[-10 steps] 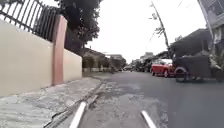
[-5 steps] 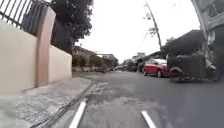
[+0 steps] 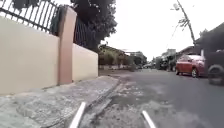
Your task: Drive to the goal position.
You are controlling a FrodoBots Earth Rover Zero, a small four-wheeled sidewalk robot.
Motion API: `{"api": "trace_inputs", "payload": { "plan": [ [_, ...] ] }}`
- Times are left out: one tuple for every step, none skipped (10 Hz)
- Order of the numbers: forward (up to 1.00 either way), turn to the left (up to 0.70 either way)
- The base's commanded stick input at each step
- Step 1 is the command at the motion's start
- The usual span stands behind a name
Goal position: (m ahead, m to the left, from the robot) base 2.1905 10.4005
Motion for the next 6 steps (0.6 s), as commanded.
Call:
{"api": "trace_inputs", "payload": {
  "plan": [
    [0.00, 0.00],
    [0.00, 0.00],
    [0.00, 0.00],
    [0.00, 0.00],
    [0.00, -0.64],
    [0.00, -0.85]
  ]
}}
